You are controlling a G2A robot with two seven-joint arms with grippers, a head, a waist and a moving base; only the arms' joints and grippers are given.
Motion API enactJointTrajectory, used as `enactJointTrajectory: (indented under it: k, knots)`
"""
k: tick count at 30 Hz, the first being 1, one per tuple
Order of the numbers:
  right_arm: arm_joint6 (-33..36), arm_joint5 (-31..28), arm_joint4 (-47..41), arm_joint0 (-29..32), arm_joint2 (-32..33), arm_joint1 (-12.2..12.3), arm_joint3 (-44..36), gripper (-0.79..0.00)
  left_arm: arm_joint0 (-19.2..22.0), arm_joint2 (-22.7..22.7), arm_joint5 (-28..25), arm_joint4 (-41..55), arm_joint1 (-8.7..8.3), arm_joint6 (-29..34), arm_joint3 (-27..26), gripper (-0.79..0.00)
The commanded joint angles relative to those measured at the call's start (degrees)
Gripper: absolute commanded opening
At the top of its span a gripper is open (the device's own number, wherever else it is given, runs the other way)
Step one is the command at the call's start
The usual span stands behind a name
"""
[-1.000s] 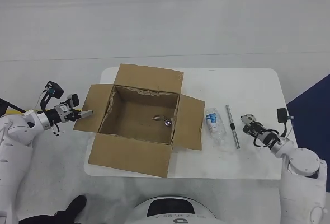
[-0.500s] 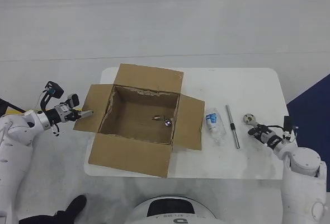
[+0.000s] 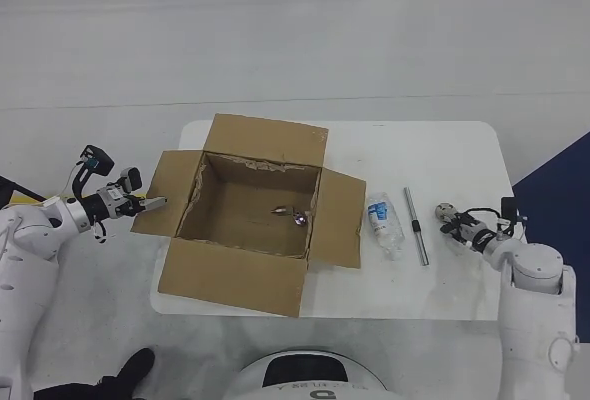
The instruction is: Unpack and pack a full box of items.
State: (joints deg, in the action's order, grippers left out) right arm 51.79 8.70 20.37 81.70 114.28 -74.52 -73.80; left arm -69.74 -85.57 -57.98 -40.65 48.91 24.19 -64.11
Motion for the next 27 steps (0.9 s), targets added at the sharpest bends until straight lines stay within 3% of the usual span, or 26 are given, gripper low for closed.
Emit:
enactJointTrajectory:
  k: [1,6,8,14,19,27]
  knots:
    - [-0.1,0.7,0.2,-0.5,-0.3,0.2,0.6,-0.453,0.0,0.0,0.0,0.0,0.0,0.0,0.0,0.0]
    - [-0.1,1.3,0.4,-1.6,-1.1,0.7,1.8,-0.557,0.0,0.0,0.0,0.0,0.0,0.0,0.0,0.0]
    - [-0.2,1.2,0.2,-1.7,-1.3,0.9,2.0,-0.785,0.0,0.0,0.0,0.0,0.0,0.0,0.0,0.0]
    - [-1.0,-2.2,-2.0,0.7,-1.3,1.2,-2.4,-0.785,0.0,0.0,0.0,0.0,0.0,0.0,0.0,0.0]
    - [-2.4,-8.8,-1.9,5.1,-2.7,1.3,-12.5,-0.785,0.0,0.0,0.0,0.0,0.0,0.0,0.0,0.0]
    - [-4.2,-11.9,5.7,8.4,-11.0,1.3,-29.9,-0.785,0.0,0.0,0.0,0.0,0.0,0.0,0.0,0.0]
